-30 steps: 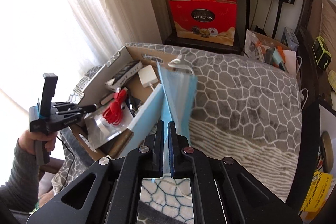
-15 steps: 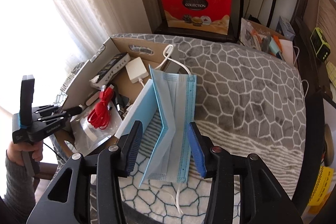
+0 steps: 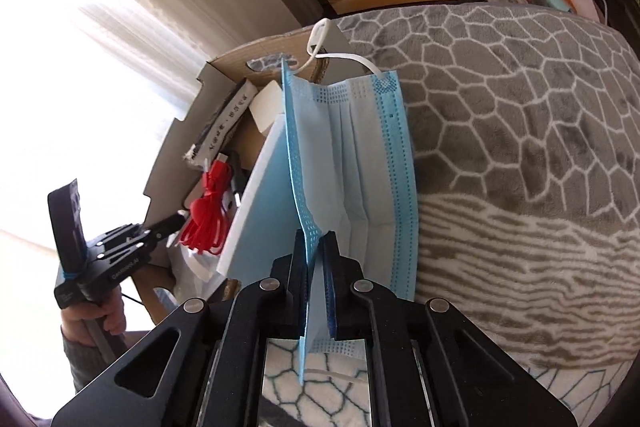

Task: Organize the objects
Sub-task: 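Lift the blue mask and lower it into the box, then release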

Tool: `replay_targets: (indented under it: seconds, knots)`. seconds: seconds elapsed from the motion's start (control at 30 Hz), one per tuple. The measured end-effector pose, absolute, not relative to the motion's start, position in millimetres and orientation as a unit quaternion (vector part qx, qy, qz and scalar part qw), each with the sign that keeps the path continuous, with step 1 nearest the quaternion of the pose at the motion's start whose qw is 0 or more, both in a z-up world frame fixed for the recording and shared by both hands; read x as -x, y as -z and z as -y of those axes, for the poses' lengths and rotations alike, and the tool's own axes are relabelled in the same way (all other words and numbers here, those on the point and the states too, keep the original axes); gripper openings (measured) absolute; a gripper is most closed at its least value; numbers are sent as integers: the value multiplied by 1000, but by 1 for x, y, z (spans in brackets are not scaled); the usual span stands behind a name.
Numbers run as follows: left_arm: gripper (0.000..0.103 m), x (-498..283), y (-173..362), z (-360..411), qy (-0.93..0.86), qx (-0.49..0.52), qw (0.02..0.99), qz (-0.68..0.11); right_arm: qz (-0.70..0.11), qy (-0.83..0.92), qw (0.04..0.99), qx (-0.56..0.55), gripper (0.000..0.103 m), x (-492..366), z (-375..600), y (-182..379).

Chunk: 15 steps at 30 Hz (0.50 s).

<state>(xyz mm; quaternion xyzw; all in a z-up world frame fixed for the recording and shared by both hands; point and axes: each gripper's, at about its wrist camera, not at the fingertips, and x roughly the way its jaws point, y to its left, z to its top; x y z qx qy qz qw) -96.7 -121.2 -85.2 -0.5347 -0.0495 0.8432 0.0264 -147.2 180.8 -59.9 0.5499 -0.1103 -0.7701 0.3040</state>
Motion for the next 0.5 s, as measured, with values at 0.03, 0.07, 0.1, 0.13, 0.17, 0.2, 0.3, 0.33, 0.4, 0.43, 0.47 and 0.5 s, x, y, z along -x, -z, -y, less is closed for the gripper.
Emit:
replay_targets:
  seconds: [0.03,0.07,0.1,0.13,0.17,0.2,0.3,0.33,0.4,0.43,0.47,0.5]
  knots:
    - [11,97,85,121,-843,535,26,50,118,771,310,-544,4,147,-182,55]
    - [11,97,85,121,-843,535,26,50,121,774,311,-538,4,146,-184,51]
    - [11,97,85,121,-843,535,26,49,123,777,312,-533,3,145,-185,44]
    - [11,97,85,121,-843,535,26,49,129,778,316,-528,3,146,-186,39]
    - [11,97,85,121,-843,535,26,49,138,777,321,-523,3,146,-188,33]
    - [11,96,85,121,-843,534,26,50,149,775,327,-520,3,148,-190,27]
    - [11,97,85,121,-843,534,26,51,167,774,341,-506,3,149,-192,8]
    - [11,97,85,121,-843,534,26,51,166,777,345,-500,3,148,-191,0]
    - [11,97,85,121,-843,534,26,51,162,780,354,-489,3,146,-186,-17]
    - [11,97,85,121,-843,534,26,51,160,781,359,-485,3,145,-183,-24]
    - [11,97,85,121,-843,534,26,51,158,782,364,-480,3,144,-179,-31]
    - [11,97,85,121,-843,534,26,51,155,784,369,-475,3,143,-174,-38]
